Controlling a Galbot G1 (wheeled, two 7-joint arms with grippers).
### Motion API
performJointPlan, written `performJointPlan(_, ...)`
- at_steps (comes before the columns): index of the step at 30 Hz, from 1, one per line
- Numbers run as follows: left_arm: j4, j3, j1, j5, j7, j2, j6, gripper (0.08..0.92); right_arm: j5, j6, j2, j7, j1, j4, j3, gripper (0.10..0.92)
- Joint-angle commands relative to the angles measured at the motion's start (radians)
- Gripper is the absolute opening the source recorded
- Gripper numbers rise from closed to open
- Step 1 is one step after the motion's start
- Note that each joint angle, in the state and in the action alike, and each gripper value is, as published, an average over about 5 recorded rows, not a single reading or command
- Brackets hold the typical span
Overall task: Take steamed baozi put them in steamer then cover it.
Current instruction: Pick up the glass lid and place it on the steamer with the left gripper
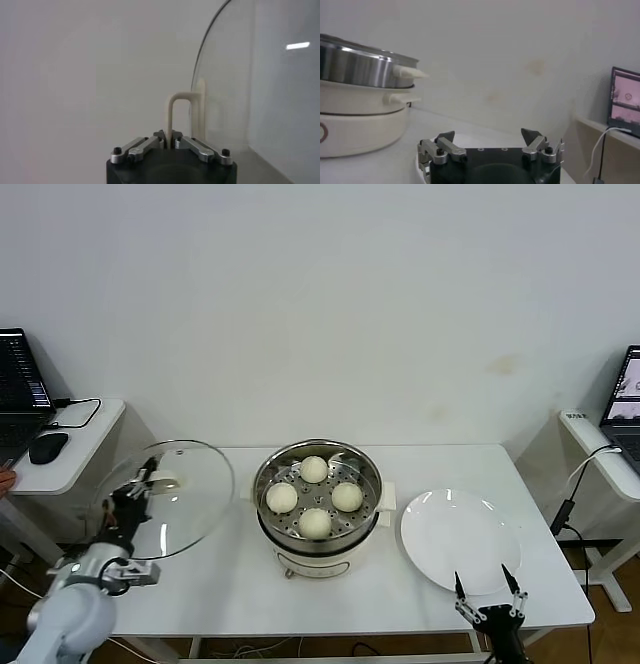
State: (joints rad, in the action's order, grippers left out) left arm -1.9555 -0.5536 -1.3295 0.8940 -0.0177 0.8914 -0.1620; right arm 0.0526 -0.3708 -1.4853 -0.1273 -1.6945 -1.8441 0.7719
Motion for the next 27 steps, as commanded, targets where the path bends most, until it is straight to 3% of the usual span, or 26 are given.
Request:
performJointPlan(1, -0.041, 0.39, 0.244, 0.033, 0.069, -0.005, -0.145, 0.145, 0.103, 0.018, -0.047, 0.062, 0.04, 0.026, -0.021, 0.823)
performJointPlan(7, -0.004, 0.502, 0.388, 0.179, 0.156, 0.135, -0.236, 0.145, 0.154, 0.017, -0.063, 0.1, 0.066, 0.066, -0.045, 0.822)
performJointPlan(13, 0.025, 0.573, 0.438, 0.307, 0.234, 0.245, -0.318, 0.145, 0.175, 0.017, -0.068, 0.111, 0.08, 0.083, -0.052, 0.823)
performJointPlan(19, 0.079, 0.61, 0.475, 0.374, 0.258, 0.352, -0.327, 0.145, 0.175, 0.016, -0.067, 0.111, 0.081, 0.089, -0.05, 0.823)
performJointPlan(27, 0.153, 0.641, 0.5, 0.38, 0.258, 0.41, -0.324, 0.145, 0.17, 0.012, -0.067, 0.108, 0.075, 0.09, -0.049, 0.823)
